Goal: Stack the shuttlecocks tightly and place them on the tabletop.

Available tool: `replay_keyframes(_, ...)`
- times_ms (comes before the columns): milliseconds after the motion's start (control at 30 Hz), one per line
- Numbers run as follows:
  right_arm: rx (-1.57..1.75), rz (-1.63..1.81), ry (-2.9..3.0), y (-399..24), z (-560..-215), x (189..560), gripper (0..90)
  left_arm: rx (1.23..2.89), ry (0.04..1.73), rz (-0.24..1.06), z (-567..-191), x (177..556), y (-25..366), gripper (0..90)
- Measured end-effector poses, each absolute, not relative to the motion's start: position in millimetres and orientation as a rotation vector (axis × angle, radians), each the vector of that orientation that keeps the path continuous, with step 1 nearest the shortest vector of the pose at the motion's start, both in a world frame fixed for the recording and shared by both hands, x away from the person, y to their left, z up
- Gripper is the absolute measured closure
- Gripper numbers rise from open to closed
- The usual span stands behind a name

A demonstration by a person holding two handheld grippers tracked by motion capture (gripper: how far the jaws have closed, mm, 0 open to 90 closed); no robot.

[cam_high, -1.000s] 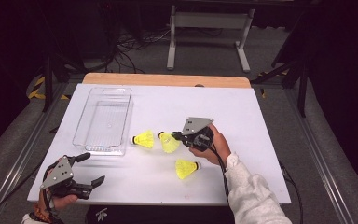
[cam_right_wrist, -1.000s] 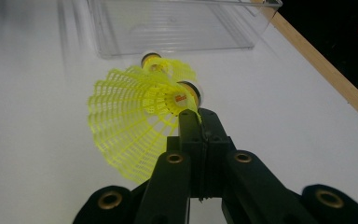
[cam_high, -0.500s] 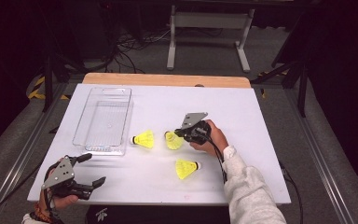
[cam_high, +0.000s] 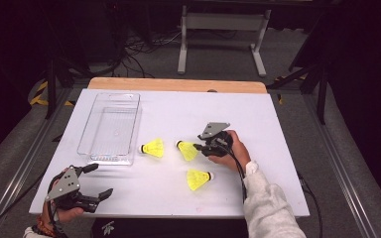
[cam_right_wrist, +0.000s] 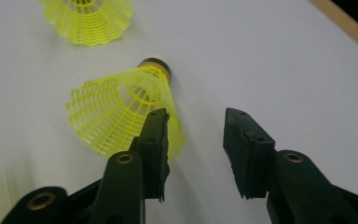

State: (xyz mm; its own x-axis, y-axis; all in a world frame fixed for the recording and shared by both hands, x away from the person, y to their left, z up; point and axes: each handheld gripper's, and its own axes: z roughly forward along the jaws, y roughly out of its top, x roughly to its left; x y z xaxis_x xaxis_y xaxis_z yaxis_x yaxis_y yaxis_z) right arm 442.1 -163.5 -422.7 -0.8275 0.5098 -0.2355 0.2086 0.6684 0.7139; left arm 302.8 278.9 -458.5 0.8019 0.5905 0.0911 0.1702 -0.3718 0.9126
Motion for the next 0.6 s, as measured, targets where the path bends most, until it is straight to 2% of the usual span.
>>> replay_keyframes(100,0.577,1.022,2.423,-172,-409,422,63.6,1.929,0.568,0.507,-458,302,279,6.6)
replay_keyframes(167,0.544,1.011,2.441,-173,-399,408,70.6,1.934,0.564,0.51,-457,302,278,6.6)
replay_keyframes(233,0.569,1.066,2.47,-172,-393,399,73.2,1.936,0.562,0.507,-457,303,278,6.6)
replay_keyframes(367,0.555,0.988,2.596,-152,-398,392,69.1,1.943,0.553,0.506,-457,304,275,6.6)
replay_keyframes(467,0.624,0.96,2.645,-140,-405,402,62.8,1.951,0.551,0.505,-458,304,274,6.6)
replay_keyframes(600,0.706,0.964,2.697,-133,-412,413,60.9,1.947,0.557,0.501,-458,305,275,6.6)
